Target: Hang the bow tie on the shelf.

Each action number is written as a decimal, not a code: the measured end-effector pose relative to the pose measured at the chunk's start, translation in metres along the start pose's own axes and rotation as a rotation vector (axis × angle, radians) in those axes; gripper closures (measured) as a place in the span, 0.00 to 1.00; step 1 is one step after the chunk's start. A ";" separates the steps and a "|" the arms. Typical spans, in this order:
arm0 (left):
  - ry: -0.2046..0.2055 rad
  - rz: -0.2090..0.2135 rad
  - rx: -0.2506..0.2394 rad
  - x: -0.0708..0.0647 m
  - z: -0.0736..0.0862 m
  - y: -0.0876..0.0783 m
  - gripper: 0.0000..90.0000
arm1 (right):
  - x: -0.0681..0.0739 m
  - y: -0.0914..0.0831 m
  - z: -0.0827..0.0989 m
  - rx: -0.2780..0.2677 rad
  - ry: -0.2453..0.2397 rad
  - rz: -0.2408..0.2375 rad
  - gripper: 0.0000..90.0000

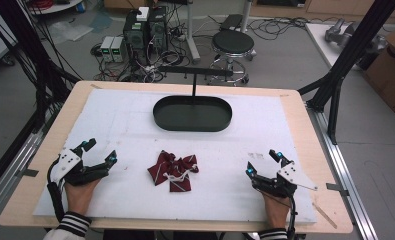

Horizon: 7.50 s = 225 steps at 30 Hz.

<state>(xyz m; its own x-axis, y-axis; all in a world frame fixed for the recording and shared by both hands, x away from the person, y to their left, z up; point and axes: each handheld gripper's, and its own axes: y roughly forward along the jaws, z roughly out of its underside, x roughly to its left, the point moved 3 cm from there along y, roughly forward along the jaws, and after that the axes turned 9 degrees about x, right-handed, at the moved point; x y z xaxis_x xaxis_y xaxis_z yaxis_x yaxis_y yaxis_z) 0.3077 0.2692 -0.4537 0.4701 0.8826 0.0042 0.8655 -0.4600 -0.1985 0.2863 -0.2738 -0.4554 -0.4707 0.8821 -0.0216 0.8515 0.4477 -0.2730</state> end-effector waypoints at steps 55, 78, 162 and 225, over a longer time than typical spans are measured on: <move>0.318 0.432 0.352 -0.061 -0.105 0.029 0.19 | 0.000 0.000 0.000 0.002 0.011 0.000 0.12; 0.623 0.626 0.670 -0.150 -0.076 0.082 0.27 | -0.001 0.000 0.000 -0.002 0.019 -0.005 0.12; 0.615 0.582 0.839 -0.170 -0.072 0.104 0.95 | -0.001 0.000 0.000 -0.002 0.019 -0.002 0.12; 0.349 0.402 0.364 -0.117 -0.238 0.147 0.96 | -0.002 0.000 0.000 -0.006 0.021 -0.005 0.12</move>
<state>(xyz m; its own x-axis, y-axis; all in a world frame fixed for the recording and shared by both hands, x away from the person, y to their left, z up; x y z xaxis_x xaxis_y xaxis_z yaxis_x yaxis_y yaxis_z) 0.4210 0.0756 -0.2496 0.8269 0.5371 0.1664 0.5250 -0.6316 -0.5704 0.2873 -0.2761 -0.4553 -0.4699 0.8827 0.0000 0.8507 0.4528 -0.2670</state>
